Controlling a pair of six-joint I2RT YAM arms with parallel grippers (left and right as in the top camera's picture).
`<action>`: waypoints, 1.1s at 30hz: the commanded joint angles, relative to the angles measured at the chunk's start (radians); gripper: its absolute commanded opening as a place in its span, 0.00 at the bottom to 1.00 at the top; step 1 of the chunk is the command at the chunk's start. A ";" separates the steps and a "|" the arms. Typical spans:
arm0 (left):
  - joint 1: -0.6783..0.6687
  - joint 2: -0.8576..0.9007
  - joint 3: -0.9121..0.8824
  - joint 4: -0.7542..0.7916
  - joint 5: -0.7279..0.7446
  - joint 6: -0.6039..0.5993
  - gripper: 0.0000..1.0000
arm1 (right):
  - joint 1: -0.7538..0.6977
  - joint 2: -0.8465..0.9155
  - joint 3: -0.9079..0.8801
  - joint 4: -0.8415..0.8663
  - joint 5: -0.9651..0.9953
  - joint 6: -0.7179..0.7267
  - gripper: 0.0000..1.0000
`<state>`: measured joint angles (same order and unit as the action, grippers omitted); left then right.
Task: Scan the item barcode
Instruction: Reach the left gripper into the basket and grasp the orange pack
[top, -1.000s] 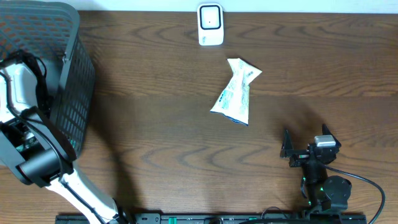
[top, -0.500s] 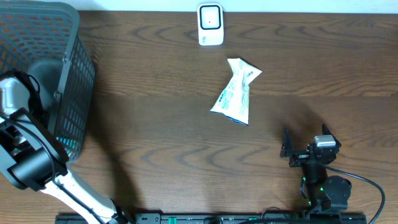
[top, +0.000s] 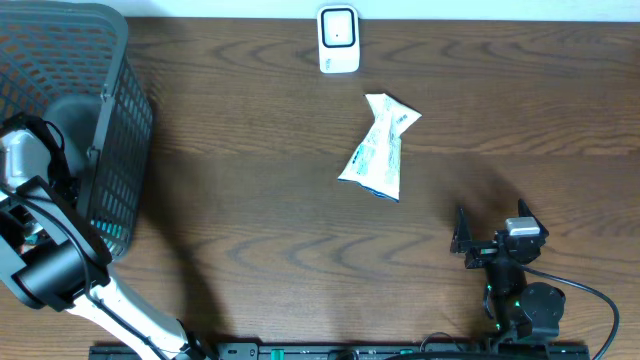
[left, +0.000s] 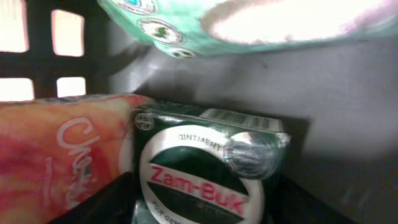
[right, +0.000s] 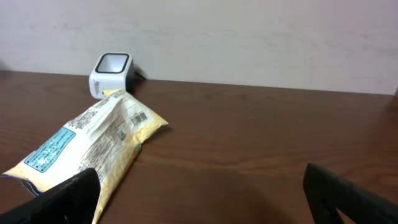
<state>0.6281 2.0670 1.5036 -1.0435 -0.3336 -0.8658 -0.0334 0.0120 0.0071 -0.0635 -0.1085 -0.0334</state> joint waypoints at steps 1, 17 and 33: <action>0.008 0.024 0.007 -0.035 0.037 0.089 0.51 | -0.006 -0.006 -0.002 -0.004 -0.006 0.010 0.99; 0.008 -0.430 0.088 -0.032 0.132 0.106 0.45 | -0.006 -0.006 -0.002 -0.004 -0.006 0.010 0.99; 0.008 -0.495 0.022 0.030 0.072 0.106 0.90 | -0.006 -0.006 -0.002 -0.004 -0.006 0.010 0.99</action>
<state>0.6285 1.5162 1.5570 -1.0065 -0.2146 -0.7624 -0.0334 0.0120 0.0071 -0.0635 -0.1085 -0.0334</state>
